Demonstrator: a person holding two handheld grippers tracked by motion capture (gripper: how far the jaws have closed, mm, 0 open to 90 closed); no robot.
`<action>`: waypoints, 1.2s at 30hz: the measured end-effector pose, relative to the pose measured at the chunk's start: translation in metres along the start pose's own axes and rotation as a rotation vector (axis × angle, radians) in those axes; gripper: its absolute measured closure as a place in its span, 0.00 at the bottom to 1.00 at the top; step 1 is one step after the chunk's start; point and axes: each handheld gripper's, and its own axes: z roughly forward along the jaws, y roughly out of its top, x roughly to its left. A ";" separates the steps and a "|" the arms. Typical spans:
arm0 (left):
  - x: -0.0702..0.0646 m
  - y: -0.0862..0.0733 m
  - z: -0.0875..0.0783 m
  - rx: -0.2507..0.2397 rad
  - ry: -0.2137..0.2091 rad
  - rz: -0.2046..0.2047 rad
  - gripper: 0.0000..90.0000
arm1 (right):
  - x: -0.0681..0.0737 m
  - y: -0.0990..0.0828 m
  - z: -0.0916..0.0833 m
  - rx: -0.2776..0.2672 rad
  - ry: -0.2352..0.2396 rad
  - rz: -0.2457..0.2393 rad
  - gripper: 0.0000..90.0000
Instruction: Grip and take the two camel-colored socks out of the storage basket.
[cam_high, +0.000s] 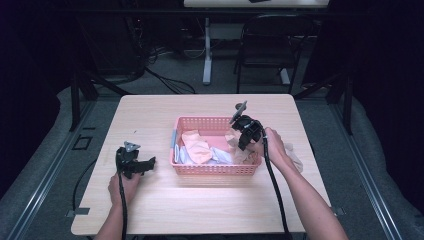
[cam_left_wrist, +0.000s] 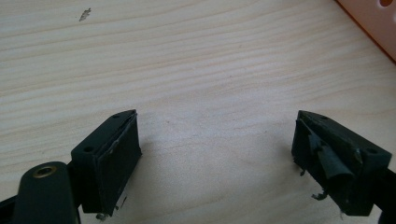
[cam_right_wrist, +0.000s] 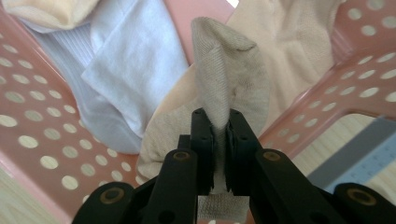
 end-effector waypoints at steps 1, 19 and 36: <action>0.000 0.000 0.000 0.000 0.000 0.000 0.17 | 0.000 0.000 0.000 0.000 0.000 0.000 0.93; 0.000 0.000 0.000 0.000 0.000 0.000 0.17 | -0.003 -0.002 -0.055 -0.074 -0.014 0.004 0.93; 0.000 0.000 0.000 0.000 0.000 0.000 0.17 | -0.009 -0.019 -0.092 -0.110 -0.065 0.015 0.93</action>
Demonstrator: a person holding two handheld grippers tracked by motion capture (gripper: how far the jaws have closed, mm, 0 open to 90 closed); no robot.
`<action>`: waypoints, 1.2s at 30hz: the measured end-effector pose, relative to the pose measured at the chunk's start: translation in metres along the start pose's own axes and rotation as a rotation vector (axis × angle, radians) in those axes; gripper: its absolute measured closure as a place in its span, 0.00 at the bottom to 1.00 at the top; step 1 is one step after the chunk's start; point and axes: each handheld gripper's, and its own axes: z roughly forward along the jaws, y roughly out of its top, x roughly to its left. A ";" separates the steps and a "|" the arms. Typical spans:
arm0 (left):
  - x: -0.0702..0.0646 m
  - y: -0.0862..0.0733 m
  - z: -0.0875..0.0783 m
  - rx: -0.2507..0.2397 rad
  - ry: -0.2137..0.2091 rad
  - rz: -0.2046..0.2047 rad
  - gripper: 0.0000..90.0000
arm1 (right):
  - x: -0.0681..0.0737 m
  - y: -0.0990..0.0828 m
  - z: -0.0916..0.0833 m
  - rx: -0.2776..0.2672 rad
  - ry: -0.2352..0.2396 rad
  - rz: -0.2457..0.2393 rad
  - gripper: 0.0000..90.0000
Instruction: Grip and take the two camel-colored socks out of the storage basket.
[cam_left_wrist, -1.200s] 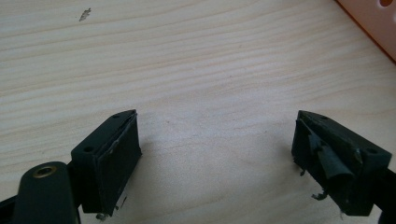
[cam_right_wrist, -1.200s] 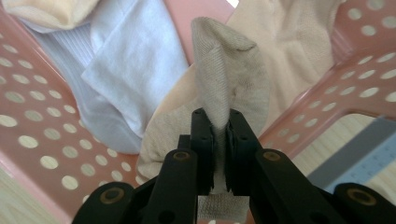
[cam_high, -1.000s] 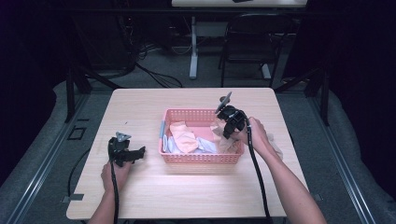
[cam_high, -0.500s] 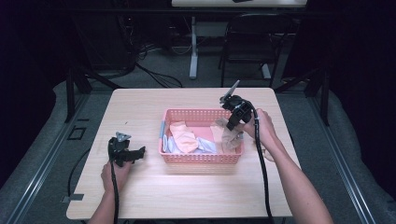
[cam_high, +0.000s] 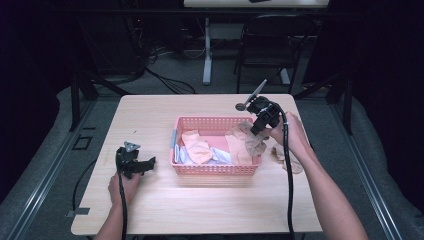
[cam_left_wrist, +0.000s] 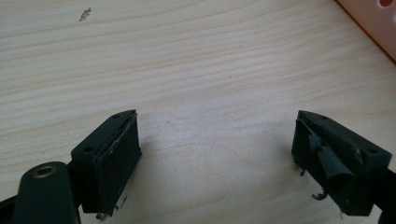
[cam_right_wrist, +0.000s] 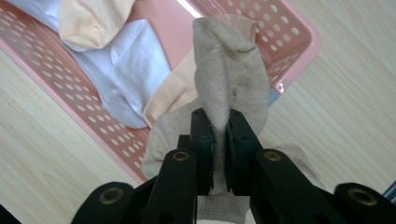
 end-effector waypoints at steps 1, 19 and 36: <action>0.000 0.000 0.000 0.000 0.000 0.000 0.17 | -0.001 -0.002 -0.002 -0.006 -0.005 0.000 0.93; 0.000 0.000 0.000 0.001 0.000 0.001 0.17 | -0.041 -0.046 -0.020 0.004 -0.056 0.106 0.93; 0.000 0.000 0.000 0.000 0.002 0.002 0.17 | -0.087 -0.090 0.037 0.104 -0.046 0.254 0.92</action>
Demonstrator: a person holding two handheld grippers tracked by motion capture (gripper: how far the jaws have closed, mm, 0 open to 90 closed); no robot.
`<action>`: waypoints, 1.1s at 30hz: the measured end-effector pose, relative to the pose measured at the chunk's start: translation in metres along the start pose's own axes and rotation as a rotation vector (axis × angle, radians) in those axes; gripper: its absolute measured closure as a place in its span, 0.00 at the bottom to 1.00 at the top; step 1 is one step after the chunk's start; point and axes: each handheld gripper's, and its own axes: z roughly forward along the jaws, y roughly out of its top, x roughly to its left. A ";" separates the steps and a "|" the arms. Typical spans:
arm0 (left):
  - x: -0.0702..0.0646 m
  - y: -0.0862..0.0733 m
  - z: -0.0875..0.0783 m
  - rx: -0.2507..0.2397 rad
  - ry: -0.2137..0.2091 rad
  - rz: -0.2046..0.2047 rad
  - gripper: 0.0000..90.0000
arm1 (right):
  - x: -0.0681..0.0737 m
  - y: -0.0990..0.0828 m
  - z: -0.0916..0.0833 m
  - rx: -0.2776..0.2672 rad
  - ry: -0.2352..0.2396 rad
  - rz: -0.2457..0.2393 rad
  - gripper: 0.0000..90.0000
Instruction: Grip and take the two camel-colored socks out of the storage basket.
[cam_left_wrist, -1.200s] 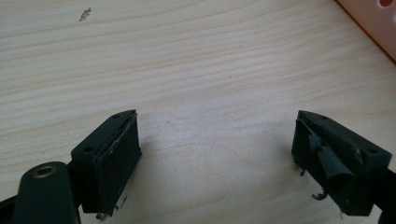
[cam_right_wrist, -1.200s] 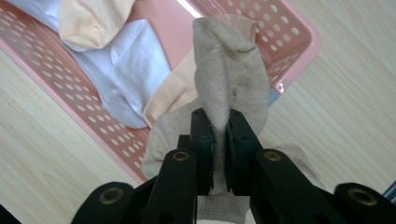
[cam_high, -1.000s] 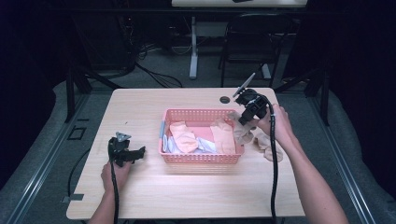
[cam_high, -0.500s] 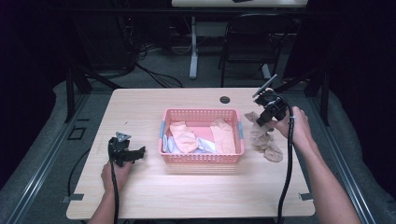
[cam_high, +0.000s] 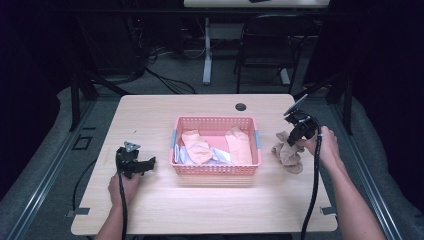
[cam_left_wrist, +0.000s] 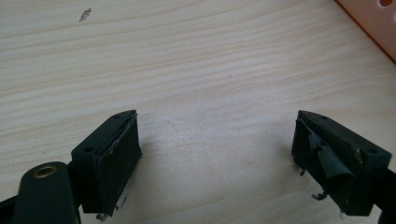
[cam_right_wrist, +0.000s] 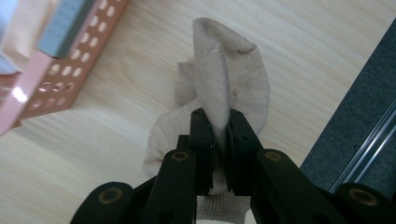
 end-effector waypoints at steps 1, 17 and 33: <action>0.000 0.000 0.000 0.000 0.000 0.000 0.17 | -0.003 -0.001 0.009 -0.004 -0.001 0.016 0.92; 0.000 0.000 0.000 0.000 0.000 0.000 0.17 | -0.018 -0.012 0.020 -0.058 0.017 0.052 0.36; 0.000 0.000 0.000 0.000 0.000 -0.001 0.17 | 0.002 -0.086 0.006 -0.174 0.022 0.023 0.05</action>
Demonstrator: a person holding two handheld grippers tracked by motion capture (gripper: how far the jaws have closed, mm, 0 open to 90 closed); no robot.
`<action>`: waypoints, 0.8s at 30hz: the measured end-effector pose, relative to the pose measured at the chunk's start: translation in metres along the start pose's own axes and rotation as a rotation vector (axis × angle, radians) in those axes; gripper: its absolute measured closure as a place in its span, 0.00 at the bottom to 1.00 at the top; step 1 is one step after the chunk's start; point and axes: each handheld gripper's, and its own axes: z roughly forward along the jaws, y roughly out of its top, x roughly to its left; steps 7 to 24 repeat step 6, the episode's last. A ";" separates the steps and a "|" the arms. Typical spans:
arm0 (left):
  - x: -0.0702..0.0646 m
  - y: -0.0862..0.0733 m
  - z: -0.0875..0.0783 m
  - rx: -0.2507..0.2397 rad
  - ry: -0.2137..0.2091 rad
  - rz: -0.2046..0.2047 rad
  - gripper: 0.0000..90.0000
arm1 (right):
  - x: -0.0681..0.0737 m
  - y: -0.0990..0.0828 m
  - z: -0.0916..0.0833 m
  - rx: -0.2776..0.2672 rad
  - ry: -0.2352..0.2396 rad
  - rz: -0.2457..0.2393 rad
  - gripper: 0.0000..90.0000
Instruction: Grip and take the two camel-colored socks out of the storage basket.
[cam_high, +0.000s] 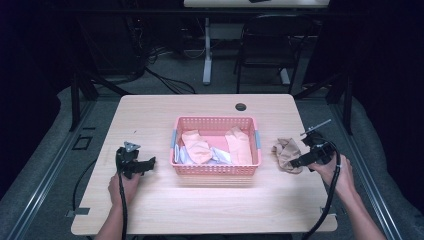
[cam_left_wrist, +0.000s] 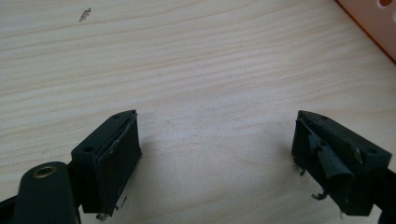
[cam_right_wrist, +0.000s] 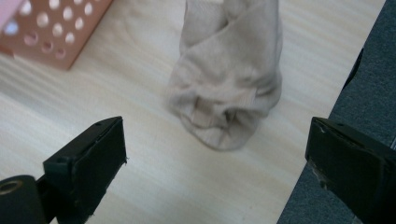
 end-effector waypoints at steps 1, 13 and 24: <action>0.000 0.000 0.000 0.000 0.000 0.000 0.17 | 0.000 0.000 0.000 0.000 0.000 0.000 0.05; 0.000 0.000 0.000 0.001 -0.001 0.000 0.17 | 0.002 -0.021 0.014 0.035 0.015 0.011 0.01; 0.000 0.000 0.000 0.001 -0.001 0.000 0.17 | 0.002 -0.021 0.014 0.035 0.015 0.011 0.01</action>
